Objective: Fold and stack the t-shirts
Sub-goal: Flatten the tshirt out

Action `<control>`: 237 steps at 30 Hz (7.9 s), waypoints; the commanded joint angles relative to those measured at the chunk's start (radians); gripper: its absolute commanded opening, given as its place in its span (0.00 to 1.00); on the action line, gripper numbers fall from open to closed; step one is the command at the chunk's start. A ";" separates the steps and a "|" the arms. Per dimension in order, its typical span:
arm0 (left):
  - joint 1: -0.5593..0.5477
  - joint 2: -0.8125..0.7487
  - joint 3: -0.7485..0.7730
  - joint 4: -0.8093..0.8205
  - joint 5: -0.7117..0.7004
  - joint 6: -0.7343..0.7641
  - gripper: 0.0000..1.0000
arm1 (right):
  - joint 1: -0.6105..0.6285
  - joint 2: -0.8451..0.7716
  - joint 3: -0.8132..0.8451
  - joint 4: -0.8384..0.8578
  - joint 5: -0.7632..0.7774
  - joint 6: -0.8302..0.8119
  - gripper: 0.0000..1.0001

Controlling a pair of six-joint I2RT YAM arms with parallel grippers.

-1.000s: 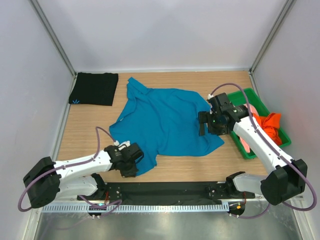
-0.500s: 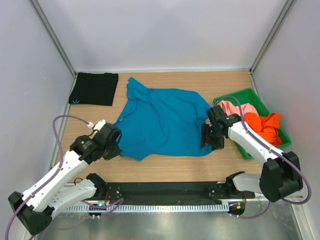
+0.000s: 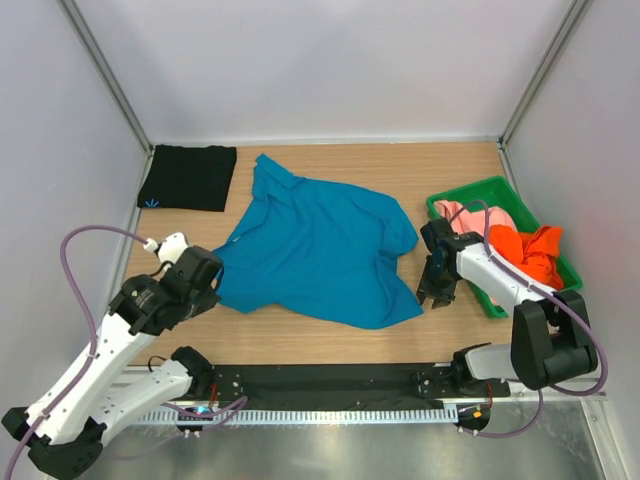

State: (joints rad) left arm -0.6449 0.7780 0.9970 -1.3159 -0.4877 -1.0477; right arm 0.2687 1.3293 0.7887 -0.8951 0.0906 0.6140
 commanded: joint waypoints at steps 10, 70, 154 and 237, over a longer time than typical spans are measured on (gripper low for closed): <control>0.007 0.026 0.028 0.024 -0.026 0.087 0.00 | -0.006 -0.016 -0.135 0.123 -0.124 0.139 0.51; 0.016 0.231 1.102 0.590 0.015 0.798 0.00 | -0.006 -0.217 1.000 -0.060 -0.038 -0.040 0.01; 0.456 1.436 1.258 0.840 0.701 0.761 0.00 | -0.175 0.739 1.107 0.234 -0.025 -0.181 0.01; 0.539 1.213 1.105 0.974 0.703 0.754 0.00 | -0.189 0.601 1.099 0.036 -0.072 -0.103 0.01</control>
State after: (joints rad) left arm -0.1318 2.1872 2.0869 -0.4477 0.2428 -0.2310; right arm 0.0628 2.0693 1.8122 -0.8291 0.0578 0.4603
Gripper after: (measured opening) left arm 0.005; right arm 0.039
